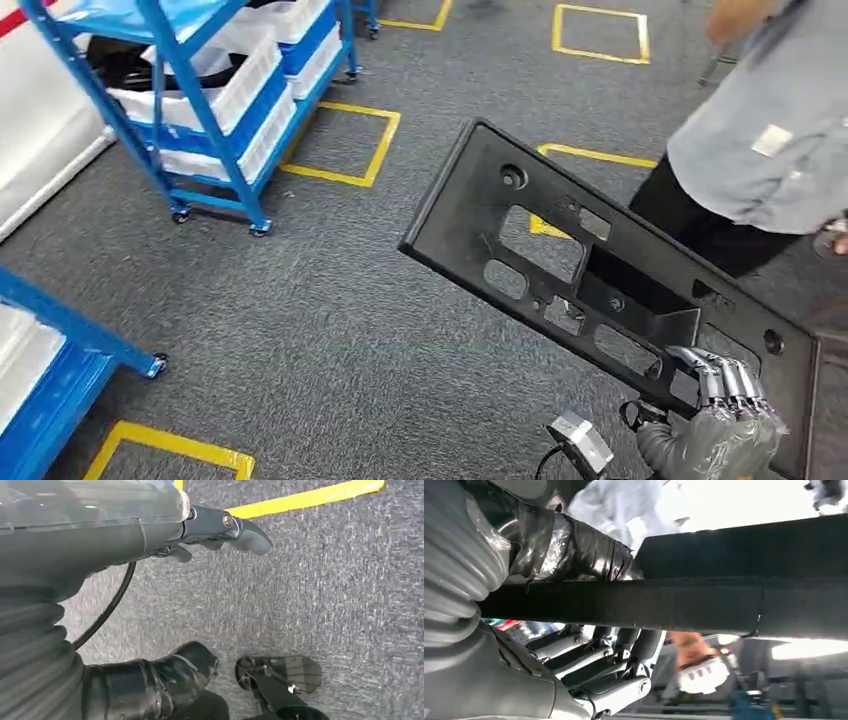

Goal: Take the parts from the cabinet and place them on the table.

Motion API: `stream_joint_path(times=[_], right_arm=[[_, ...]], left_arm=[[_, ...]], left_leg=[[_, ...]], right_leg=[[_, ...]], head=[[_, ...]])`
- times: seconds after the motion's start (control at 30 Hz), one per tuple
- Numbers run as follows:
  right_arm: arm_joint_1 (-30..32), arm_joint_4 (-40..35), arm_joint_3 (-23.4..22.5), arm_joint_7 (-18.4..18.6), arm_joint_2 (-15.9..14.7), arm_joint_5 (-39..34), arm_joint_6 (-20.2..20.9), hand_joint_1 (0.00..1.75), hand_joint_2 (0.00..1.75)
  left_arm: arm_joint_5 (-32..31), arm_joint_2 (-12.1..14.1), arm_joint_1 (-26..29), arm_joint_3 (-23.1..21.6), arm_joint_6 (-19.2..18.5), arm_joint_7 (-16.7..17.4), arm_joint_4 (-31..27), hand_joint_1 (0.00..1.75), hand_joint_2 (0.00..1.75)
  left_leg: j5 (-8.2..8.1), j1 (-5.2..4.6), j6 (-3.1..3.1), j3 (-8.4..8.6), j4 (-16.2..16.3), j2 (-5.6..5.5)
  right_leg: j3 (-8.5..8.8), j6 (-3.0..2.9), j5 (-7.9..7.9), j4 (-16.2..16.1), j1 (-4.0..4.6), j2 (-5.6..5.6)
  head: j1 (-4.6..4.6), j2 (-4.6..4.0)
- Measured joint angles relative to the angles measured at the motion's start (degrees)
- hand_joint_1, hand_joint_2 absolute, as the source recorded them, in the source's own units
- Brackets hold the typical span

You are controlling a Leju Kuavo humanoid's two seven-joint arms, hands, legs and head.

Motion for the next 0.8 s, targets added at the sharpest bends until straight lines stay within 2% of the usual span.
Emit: stream_joint_path(times=[0.03, 0.07, 0.1, 0.13, 0.23, 0.27, 0.3, 0.33, 0.37, 0.4, 0.43, 0.47, 0.5, 0.53, 0.57, 0.6, 0.63, 0.67, 0.7, 0.73, 0.77, 0.8], right_arm=[[0.27, -0.02, 0.00, -0.24, 0.04, 0.00, 0.00, 1.75, 1.75], [0.55, -0.11, 0.00, -0.44, 0.18, 0.04, 0.00, 1.75, 1.75], [0.88, -0.30, 0.00, -0.63, 0.31, 0.24, 0.00, 1.75, 1.75], [1.02, -0.41, 0.02, -0.70, 0.33, 0.31, 0.00, 1.75, 1.75], [1.05, -0.42, 0.02, -0.70, 0.33, 0.31, 0.00, 1.75, 1.75], [1.08, -0.50, 0.02, -0.74, 0.33, 0.33, 0.00, 1.75, 1.75], [1.12, -0.55, 0.04, -0.74, 0.37, 0.39, 0.02, 1.75, 1.75], [1.18, -0.61, 0.07, -0.76, 0.44, 0.42, 0.02, 1.75, 1.75], [1.79, -1.46, 0.09, -0.76, 0.70, 0.39, 0.00, 1.75, 1.75], [2.07, -1.94, 0.11, -0.87, 0.87, 0.35, 0.00, 1.75, 1.75], [2.28, -2.16, 0.11, -0.87, 1.07, 0.31, 0.00, 1.75, 1.75], [2.29, -2.36, 0.11, -0.85, 1.14, 0.15, 0.00, 1.75, 1.75], [2.29, -2.38, 0.13, -0.87, 1.18, 0.07, 0.00, 1.75, 1.75], [2.35, -2.38, 0.13, -0.87, 1.20, 0.00, 0.00, 1.75, 1.75], [2.42, -2.38, 0.13, -0.87, 1.20, -0.11, 0.00, 1.75, 1.75], [2.47, -2.38, 0.13, -0.87, 1.20, -0.18, 0.00, 1.75, 1.75], [2.52, -2.38, 0.13, -0.87, 1.22, -0.17, 0.00, 1.75, 1.75], [2.57, -2.38, 0.13, -0.87, 1.22, -0.17, 0.00, 1.75, 1.75], [2.61, -2.38, 0.13, -0.87, 1.25, -0.22, 0.00, 1.75, 1.75], [2.60, -2.38, 0.13, -0.85, 1.25, -0.33, 0.00, 1.75, 1.75], [2.61, -2.38, 0.13, -0.85, 1.25, -0.33, 0.00, 1.75, 1.75], [2.64, -2.38, 0.15, -0.83, 1.25, -0.37, 0.00, 1.75, 1.75]], left_arm=[[0.02, 0.00, -0.03, 0.02, 0.07, 0.00, 0.00, 0.00, 1.75], [0.02, 0.00, -0.10, 0.02, 0.09, 0.00, 0.00, 0.00, 1.75], [0.07, -0.02, -0.12, 0.04, 0.09, 0.00, 0.00, 0.00, 1.75], [0.09, -0.02, -0.12, 0.06, 0.11, 0.00, 0.00, 0.00, 1.75], [0.09, -0.02, -0.12, 0.07, 0.11, 0.00, 0.00, 0.00, 1.75], [0.09, 0.00, -0.11, 0.07, 0.13, 0.00, 0.00, 0.00, 1.75], [0.09, 0.02, -0.09, 0.11, 0.17, 0.02, 0.00, 0.00, 1.75], [0.09, 0.02, -0.10, 0.13, 0.22, 0.02, 0.00, 0.00, 1.75], [-0.04, 0.00, -0.39, 0.22, 0.24, -0.02, 0.00, 0.00, 1.75], [-0.09, 0.00, -0.53, 0.22, 0.24, -0.30, 0.00, 0.00, 1.75], [-0.09, 0.00, -0.50, 0.22, 0.20, -0.41, 0.00, 0.00, 1.75], [-0.07, 0.00, -0.44, 0.22, 0.20, -0.57, 0.00, 0.00, 1.75], [-0.05, 0.00, -0.35, 0.24, 0.15, -0.57, 0.00, 0.00, 1.75], [-0.04, 0.00, -0.27, 0.26, 0.15, -0.59, 0.00, 0.00, 1.75], [-0.04, 0.00, -0.13, 0.26, 0.15, -0.59, 0.00, 0.00, 1.75], [-0.04, 0.00, -0.06, 0.26, 0.15, -0.59, 0.00, 0.00, 1.75], [-0.04, 0.00, 0.02, 0.26, 0.15, -0.59, 0.00, 0.00, 1.75], [0.00, 0.00, 0.00, 0.26, 0.15, -0.61, 0.00, 0.00, 1.75], [0.00, 0.00, -0.04, 0.26, 0.15, -0.63, 0.00, 0.00, 1.75], [0.00, 0.02, -0.07, 0.28, 0.15, -0.63, 0.00, 0.00, 1.75], [0.00, 0.09, 0.06, 0.35, 0.13, -0.63, 0.00, 0.00, 1.75], [0.00, 0.07, 0.09, 0.37, 0.13, -0.63, 0.00, 0.00, 1.75]], left_leg=[[-0.22, 0.01, -0.11, 0.13, 0.07, 0.76], [-0.49, 0.05, -0.38, 0.35, 0.17, 1.40], [-0.80, 0.09, -0.67, 0.63, 0.33, 1.91], [-0.96, 0.09, -0.80, 0.76, 0.47, 2.14], [-1.01, 0.09, -0.84, 0.80, 0.50, 2.21], [-1.13, 0.08, -0.97, 0.87, 0.55, 2.38], [-1.31, -0.27, -1.23, 0.80, 0.60, 2.63], [-1.51, -0.45, -1.50, 0.77, 1.00, 2.87], [-1.57, -0.32, -2.01, 1.27, 0.69, 3.96], [-1.97, -0.16, -2.67, 1.60, 0.59, 4.72], [-2.92, 0.15, -2.92, 1.44, 1.52, 2.37], [-4.90, 0.22, -2.90, -0.05, 4.57, -0.22], [-6.74, 0.29, -2.87, -1.74, 8.08, -1.21], [-9.40, 0.27, -2.90, -4.70, 14.19, -1.92], [-10.60, 0.26, -2.89, -6.88, 18.35, -2.06], [-10.50, 0.26, -2.83, -7.85, 19.91, -2.07], [-8.44, 0.26, -2.65, -7.69, 18.61, -2.08], [-5.39, 0.26, -2.40, -6.10, 14.44, -2.26], [-2.64, 0.27, -2.19, -4.13, 9.63, -2.94], [-0.26, 0.29, -1.93, -2.04, 4.65, -4.48], [-1.08, 0.29, -1.75, -1.25, 2.59, -7.25], [-0.95, 0.39, -1.74, -1.21, 2.07, -6.86]], right_leg=[[1.34, 0.23, 1.95, -2.56, -0.32, -0.30], [3.88, 0.41, 4.39, -7.19, -0.56, -0.99], [6.79, 0.46, 6.60, -12.33, -0.69, -2.20], [7.97, 0.45, 7.21, -14.37, -0.69, -3.04], [8.19, 0.46, 7.13, -14.89, -0.68, -3.32], [8.40, 0.49, 6.46, -15.75, -0.60, -4.14], [8.75, 0.26, 5.76, -15.82, 0.26, -5.25], [8.70, -0.05, 6.14, -16.27, 0.22, -4.88], [8.36, -0.82, 5.93, -15.88, 0.65, -3.31], [8.70, -1.56, 6.24, -16.48, 0.22, -2.16], [8.86, -1.83, 6.37, -16.73, 0.09, -1.67], [8.84, -2.37, 6.46, -16.78, 0.09, -1.24], [8.78, -2.53, 6.43, -16.78, 0.11, -0.83], [8.80, -2.68, 6.40, -16.78, 0.27, -0.01], [8.80, -2.76, 6.41, -16.73, 0.44, 0.78], [8.81, -2.76, 6.41, -16.67, 0.53, 1.45], [8.91, -2.76, 6.41, -16.60, 0.62, 2.50], [9.00, -2.76, 6.40, -16.50, 0.63, 3.44], [9.06, -2.70, 6.36, -16.38, 0.62, 4.18], [9.07, -2.60, 6.30, -16.26, 0.58, 4.89], [8.77, -2.27, 6.24, -16.01, 0.83, 5.48], [8.52, -1.94, 6.33, -15.85, 0.60, 6.01]], head=[[0.04, 0.00], [0.00, 0.00], [0.02, 0.00], [0.02, 0.00], [0.02, 0.00], [0.02, 0.00], [0.04, 0.00], [0.04, 0.00], [-0.09, 0.00], [-0.11, 0.00], [-0.04, 0.00], [-0.11, 0.00], [-0.07, 0.00], [-0.09, 0.00], [-0.09, 0.00], [-0.09, 0.00], [-0.09, 0.00], [-0.07, 0.00], [-0.09, 0.00], [-0.07, 0.00], [-0.04, 0.00], [-0.09, 0.00]])
